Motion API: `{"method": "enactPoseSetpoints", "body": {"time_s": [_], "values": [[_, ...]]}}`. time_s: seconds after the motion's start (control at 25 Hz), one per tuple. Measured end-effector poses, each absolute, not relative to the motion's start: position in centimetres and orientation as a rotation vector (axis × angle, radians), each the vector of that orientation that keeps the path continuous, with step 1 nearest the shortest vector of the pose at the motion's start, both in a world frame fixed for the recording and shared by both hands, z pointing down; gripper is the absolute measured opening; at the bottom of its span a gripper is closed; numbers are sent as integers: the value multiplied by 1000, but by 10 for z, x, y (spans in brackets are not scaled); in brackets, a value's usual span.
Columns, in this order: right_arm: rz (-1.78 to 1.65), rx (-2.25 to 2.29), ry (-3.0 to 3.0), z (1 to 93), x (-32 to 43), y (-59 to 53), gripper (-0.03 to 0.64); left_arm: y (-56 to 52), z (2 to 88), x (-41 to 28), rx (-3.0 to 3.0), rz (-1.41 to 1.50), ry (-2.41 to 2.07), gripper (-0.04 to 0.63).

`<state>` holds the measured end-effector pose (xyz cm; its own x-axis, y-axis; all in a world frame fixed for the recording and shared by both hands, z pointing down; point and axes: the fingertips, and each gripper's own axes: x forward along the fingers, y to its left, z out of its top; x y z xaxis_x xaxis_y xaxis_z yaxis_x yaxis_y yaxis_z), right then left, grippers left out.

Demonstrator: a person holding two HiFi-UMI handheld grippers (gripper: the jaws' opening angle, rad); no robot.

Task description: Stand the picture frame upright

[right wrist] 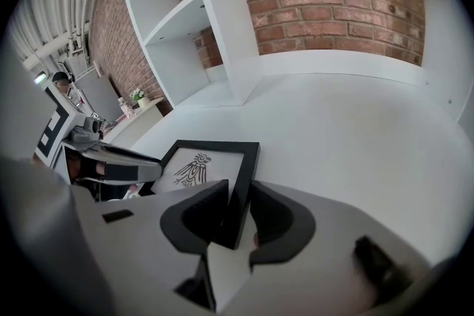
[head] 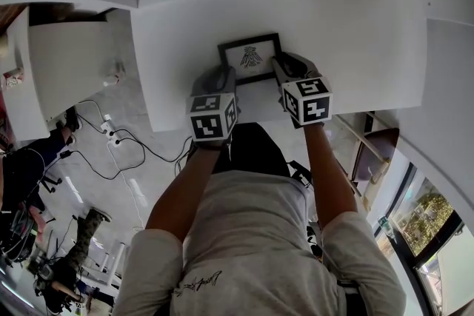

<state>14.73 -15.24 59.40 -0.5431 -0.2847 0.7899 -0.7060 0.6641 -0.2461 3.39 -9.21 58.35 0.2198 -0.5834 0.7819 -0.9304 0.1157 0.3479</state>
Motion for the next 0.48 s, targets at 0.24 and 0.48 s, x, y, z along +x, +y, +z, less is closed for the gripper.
{"method": "enactPoseSetpoints", "body": {"time_s": [0.24, 0.48], "values": [[728, 810, -2158, 587, 148, -153, 98, -98, 572, 31, 1648, 489, -1516, 94], [740, 831, -2186, 578, 144, -152, 92, -100, 562, 24, 1691, 487, -1536, 92]]}}
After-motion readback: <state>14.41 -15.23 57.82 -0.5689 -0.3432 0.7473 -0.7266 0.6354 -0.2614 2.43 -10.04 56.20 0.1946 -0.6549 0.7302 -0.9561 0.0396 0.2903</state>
